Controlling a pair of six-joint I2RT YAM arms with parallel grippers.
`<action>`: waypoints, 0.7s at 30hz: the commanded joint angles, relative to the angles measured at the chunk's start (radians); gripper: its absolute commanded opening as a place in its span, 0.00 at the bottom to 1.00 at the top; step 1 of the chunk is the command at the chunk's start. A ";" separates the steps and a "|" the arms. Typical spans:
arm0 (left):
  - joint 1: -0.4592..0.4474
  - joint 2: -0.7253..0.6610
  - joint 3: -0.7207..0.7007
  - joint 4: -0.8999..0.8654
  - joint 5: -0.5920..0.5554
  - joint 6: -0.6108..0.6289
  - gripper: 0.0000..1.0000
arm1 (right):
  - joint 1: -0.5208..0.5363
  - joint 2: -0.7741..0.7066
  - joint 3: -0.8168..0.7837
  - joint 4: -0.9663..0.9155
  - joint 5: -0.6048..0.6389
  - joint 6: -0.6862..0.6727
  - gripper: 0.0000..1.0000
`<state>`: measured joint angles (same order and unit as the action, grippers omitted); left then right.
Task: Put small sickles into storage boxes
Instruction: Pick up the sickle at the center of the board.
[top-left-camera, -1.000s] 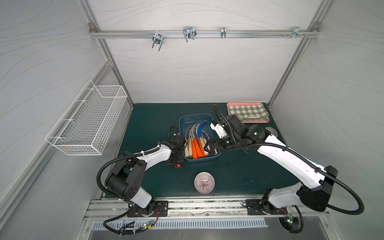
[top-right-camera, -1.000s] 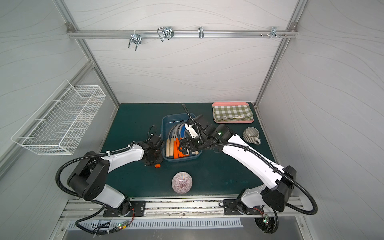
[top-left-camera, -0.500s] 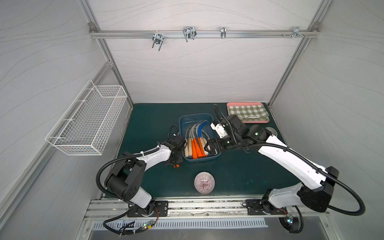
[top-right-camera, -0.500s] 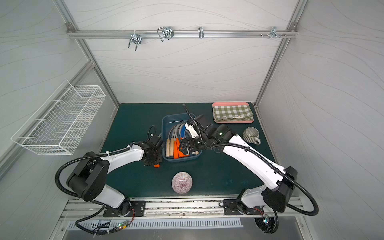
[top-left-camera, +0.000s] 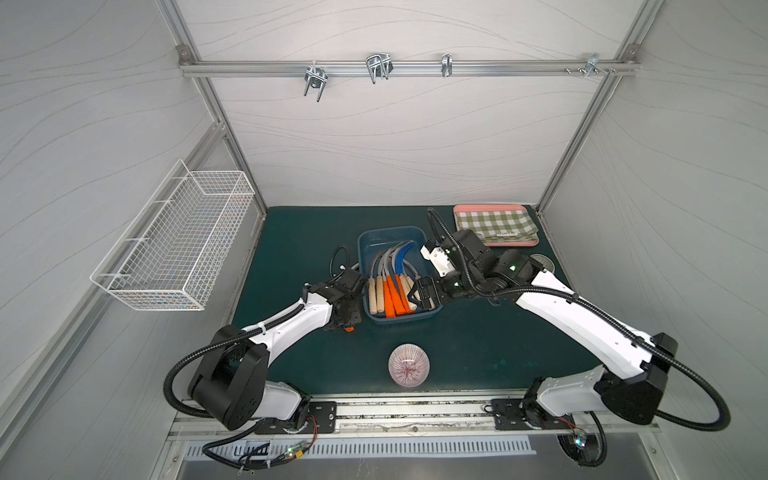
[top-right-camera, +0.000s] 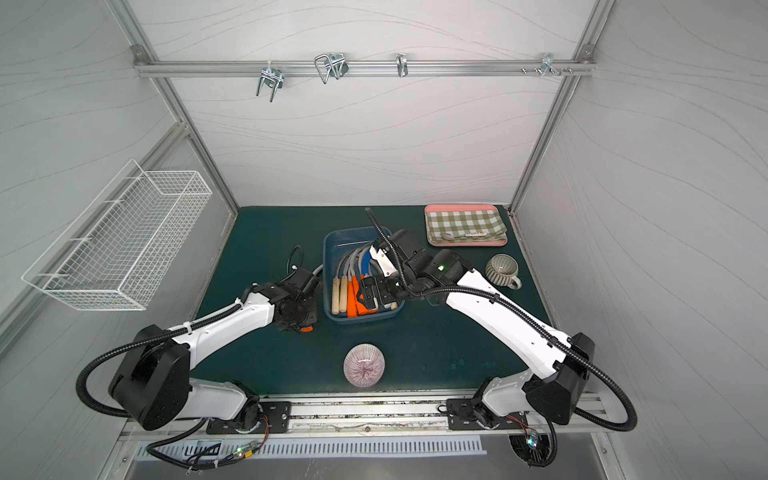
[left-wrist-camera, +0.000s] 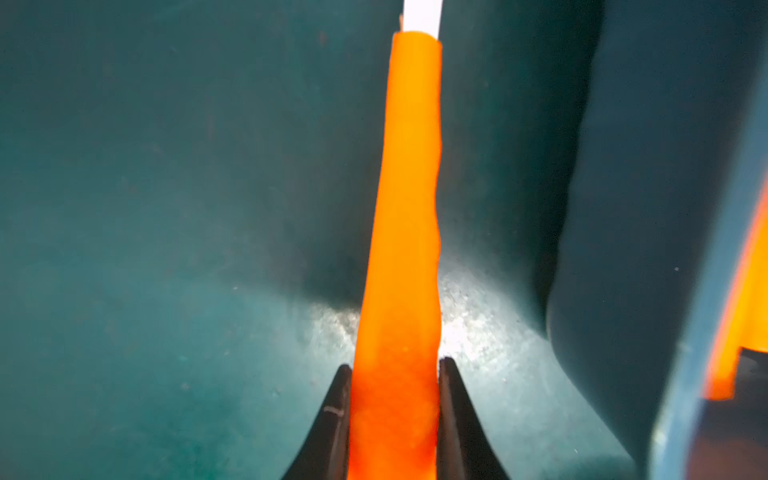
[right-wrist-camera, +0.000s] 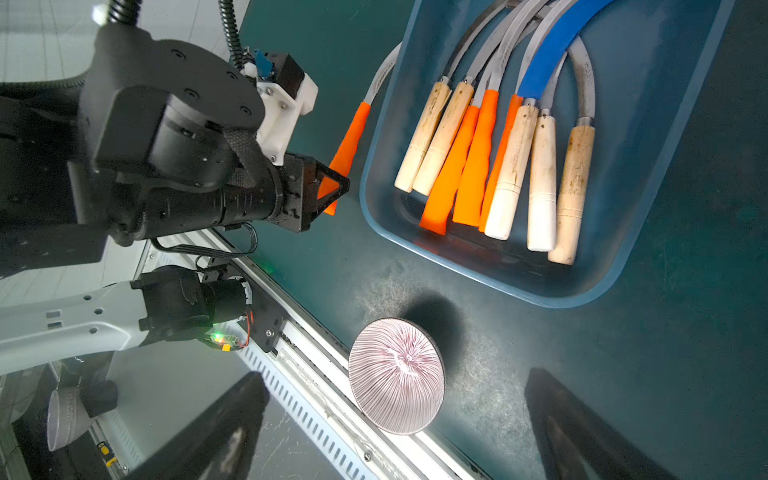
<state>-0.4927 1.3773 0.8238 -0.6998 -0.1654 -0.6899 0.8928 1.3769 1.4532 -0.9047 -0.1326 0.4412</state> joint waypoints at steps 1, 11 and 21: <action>0.005 -0.039 0.055 -0.058 -0.053 -0.016 0.13 | 0.010 -0.023 -0.010 0.016 -0.021 0.013 0.99; 0.015 -0.104 0.069 -0.108 -0.070 -0.017 0.13 | 0.034 -0.009 -0.007 0.027 -0.024 0.021 0.99; 0.029 -0.116 0.040 -0.102 -0.062 -0.012 0.12 | 0.044 0.006 -0.004 0.032 -0.022 0.020 0.99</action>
<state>-0.4698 1.2705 0.8558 -0.8062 -0.2024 -0.6903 0.9268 1.3773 1.4517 -0.8810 -0.1474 0.4496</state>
